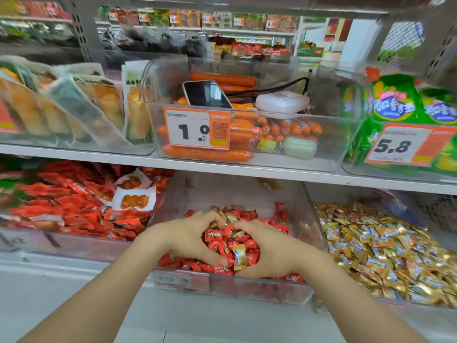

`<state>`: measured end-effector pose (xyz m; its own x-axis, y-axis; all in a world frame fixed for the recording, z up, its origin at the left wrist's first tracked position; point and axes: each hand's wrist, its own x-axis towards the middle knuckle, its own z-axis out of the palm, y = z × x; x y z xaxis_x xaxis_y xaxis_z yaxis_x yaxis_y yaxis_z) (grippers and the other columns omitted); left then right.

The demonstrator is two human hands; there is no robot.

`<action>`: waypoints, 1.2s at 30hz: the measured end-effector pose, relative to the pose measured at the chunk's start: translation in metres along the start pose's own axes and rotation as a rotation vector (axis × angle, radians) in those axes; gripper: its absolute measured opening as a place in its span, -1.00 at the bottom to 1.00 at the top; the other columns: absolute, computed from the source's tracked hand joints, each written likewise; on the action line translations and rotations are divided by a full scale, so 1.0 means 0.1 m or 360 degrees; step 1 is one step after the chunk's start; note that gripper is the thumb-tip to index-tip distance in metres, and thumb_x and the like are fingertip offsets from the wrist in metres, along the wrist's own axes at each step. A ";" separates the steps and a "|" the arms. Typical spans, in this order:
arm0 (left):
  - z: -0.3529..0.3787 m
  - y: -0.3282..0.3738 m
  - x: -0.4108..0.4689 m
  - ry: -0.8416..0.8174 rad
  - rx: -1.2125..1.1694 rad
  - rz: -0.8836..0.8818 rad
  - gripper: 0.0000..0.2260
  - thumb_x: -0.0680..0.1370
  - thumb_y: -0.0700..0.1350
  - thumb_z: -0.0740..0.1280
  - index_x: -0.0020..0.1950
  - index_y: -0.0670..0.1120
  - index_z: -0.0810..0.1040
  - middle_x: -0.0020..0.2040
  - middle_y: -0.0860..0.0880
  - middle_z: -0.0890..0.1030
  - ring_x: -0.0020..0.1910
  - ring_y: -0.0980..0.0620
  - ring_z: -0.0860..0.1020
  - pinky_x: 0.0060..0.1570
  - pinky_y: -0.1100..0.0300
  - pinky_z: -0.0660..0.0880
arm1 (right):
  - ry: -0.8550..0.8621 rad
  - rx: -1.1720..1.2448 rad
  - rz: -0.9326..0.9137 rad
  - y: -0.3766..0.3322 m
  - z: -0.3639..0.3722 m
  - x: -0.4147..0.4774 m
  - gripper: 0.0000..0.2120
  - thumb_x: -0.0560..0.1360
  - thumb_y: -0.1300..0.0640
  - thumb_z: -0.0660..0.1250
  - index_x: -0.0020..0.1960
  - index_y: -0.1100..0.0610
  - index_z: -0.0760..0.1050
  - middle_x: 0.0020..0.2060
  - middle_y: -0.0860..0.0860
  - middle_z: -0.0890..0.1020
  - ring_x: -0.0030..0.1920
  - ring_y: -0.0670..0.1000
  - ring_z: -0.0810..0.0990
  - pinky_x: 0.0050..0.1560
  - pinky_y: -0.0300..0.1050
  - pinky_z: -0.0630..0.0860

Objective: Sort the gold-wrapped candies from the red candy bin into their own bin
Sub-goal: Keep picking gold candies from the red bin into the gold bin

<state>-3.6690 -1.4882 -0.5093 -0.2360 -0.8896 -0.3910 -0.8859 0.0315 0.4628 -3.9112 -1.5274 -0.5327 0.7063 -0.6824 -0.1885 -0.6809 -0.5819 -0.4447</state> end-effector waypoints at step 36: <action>0.10 -0.09 0.20 0.0494 0.0372 0.0272 -0.72 0.55 0.11 0.50 0.20 0.07 0.60 0.16 0.08 0.54 0.20 0.06 0.47 0.26 0.03 0.48 | 0.0003 -0.0248 0.0243 -0.29 0.02 0.07 -0.74 0.34 0.22 0.42 -0.07 -0.04 0.74 -0.26 -0.20 0.72 -0.14 -0.13 0.67 -0.02 -0.08 0.67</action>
<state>-3.6698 -1.5019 -0.5292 -0.2874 -0.9565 -0.0494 -0.9197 0.2612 0.2933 -3.8863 -1.5145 -0.5235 0.5921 -0.7688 -0.2415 -0.8020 -0.5328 -0.2701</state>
